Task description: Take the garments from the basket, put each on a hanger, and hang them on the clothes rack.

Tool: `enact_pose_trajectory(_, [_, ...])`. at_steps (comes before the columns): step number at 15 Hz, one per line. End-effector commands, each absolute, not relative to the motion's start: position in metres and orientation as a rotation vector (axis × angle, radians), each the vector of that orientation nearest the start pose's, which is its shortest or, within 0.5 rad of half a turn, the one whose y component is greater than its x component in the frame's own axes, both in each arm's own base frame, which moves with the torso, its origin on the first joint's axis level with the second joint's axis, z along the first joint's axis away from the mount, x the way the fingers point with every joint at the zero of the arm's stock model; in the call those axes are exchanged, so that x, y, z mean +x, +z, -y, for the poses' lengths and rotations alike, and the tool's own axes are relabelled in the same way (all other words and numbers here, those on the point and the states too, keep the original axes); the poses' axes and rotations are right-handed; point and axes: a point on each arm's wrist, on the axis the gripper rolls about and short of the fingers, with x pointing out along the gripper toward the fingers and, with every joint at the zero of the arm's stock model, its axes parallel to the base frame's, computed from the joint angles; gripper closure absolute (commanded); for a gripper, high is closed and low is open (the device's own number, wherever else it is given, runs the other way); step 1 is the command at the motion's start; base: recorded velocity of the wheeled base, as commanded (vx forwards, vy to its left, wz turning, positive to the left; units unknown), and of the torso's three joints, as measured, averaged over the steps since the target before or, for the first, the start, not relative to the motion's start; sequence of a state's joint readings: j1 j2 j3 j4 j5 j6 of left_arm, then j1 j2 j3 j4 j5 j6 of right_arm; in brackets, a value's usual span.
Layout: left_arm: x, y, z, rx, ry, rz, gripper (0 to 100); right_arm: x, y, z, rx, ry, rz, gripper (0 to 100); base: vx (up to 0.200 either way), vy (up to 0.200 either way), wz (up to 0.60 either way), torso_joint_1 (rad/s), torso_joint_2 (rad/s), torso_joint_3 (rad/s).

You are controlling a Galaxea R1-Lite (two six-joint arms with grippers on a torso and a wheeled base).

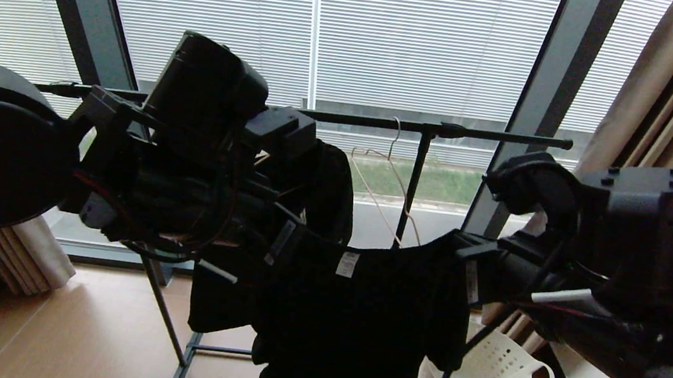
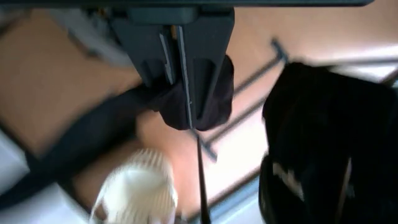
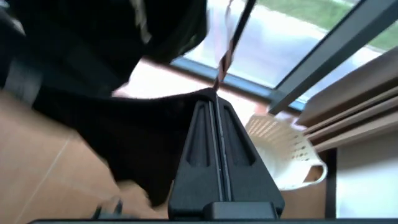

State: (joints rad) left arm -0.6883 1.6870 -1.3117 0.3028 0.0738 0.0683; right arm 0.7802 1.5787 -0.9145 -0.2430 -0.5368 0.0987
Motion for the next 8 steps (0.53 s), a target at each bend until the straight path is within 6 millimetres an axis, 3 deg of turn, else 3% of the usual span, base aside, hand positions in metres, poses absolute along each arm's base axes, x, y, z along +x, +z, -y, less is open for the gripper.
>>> enact_pose_trajectory(1, [0.218,0.242,0.182,0.333,-0.627,-0.633,100,0.236,0.211,-0.211,-0.174,0.214,-0.336,100,0.0,0.0,0.0,0.0,0.0,0.0])
enact_pose_trajectory(3, [0.208,0.232,0.187,0.363,-0.657,-0.683,100,0.251,0.214,-0.226,-0.164,0.215,-0.32,100,0.0,0.0,0.0,0.0,0.0,0.0])
enact_pose_trajectory(5, [0.194,0.214,0.205,0.369,-0.733,-0.75,100,0.272,0.219,-0.25,-0.144,0.223,-0.289,100,0.0,0.0,0.0,0.0,0.0,0.0])
enact_pose_trajectory(8, [0.183,0.216,0.229,0.29,-0.81,-0.777,100,0.276,0.207,-0.273,-0.144,0.255,-0.293,100,0.0,0.0,0.0,0.0,0.0,0.0])
